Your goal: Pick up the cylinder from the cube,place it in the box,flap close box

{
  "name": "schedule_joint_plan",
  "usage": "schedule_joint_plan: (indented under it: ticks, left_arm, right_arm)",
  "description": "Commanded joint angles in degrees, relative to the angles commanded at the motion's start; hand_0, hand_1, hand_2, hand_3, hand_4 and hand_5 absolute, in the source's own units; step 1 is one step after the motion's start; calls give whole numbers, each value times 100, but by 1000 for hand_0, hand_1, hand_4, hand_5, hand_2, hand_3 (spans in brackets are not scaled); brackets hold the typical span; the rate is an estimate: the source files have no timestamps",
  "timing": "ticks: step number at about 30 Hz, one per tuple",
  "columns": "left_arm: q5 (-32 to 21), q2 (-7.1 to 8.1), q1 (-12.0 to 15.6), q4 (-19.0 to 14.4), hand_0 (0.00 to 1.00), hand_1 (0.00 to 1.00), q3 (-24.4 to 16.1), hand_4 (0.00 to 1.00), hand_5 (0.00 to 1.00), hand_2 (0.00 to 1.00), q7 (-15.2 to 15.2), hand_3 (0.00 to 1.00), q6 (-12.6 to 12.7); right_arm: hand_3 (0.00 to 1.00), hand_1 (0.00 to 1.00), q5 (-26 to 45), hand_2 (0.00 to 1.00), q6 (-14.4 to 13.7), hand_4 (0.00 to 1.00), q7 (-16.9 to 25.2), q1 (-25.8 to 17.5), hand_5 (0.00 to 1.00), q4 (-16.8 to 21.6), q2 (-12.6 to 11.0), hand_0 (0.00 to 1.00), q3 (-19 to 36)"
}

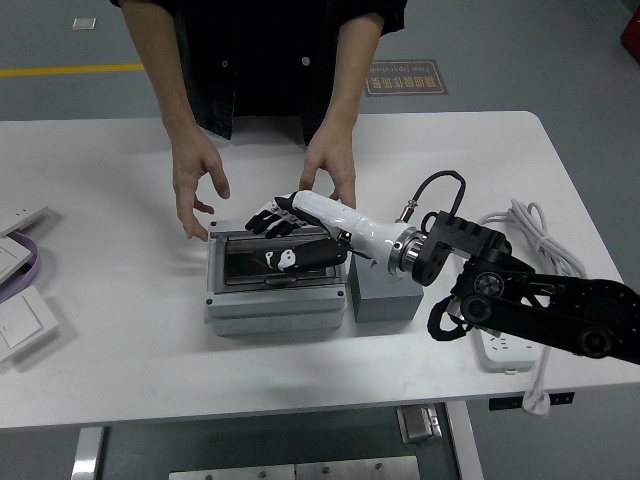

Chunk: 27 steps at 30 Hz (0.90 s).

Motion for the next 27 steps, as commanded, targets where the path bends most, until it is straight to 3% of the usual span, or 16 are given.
schedule_joint_plan:
  ticks: [4,27]
  left_arm:
    - [52,-2,-10,-5,601,511,-49,712,200,561,-1,618,-2]
    - [109,13,-9,3,601,512,-137,711,199,561,-8,618,0]
  right_arm:
    - [695,704,105,723,26,684,16,-60,334,-227,46,755,-40]
    - [694,690,97,718,191,678,-82,-502,342,-291,-23,752,55]
